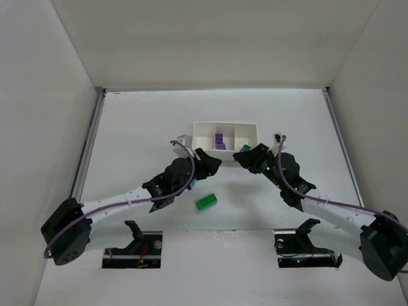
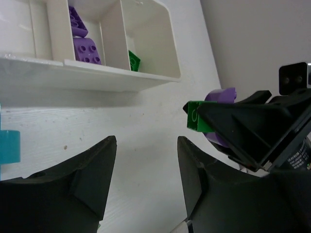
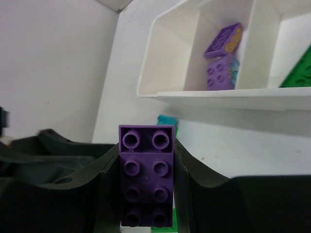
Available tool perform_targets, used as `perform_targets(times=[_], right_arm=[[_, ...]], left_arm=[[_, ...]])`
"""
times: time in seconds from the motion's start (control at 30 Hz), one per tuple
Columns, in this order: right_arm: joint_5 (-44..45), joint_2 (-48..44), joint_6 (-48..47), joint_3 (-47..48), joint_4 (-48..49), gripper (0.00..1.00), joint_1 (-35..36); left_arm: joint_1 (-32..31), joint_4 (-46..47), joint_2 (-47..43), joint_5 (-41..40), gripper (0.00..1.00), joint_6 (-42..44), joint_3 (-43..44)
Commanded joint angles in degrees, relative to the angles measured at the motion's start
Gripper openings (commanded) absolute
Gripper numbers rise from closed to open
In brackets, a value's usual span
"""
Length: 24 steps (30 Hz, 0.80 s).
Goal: Sort the legos into containers by color
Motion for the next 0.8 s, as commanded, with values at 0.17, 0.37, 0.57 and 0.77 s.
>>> perform_targets(times=[0.17,0.37,0.57,0.77], right_arm=[[-7.7,9.9,15.3,6.8,15.6,0.38,1.9],[-5.3,15.4,23.7,8.7,22.9,0.39,4.3],[-4.1,18.9,29.9,8.8,31.2,0.39,5.5],[-4.0,20.6,32.8,8.9,35.4,0.38,6.2]], left_arm=[[2.2,26.7,-6.2,3.3,0.53,-10.7,-12.3],[0.9,35.0,-6.6,3.1,0.54,-12.4,-14.9],[0.3,38.6,-5.1,2.7,0.57,-14.4,-16.2],[1.3,41.2,-5.1,1.2,0.57,-15.7,-16.8]])
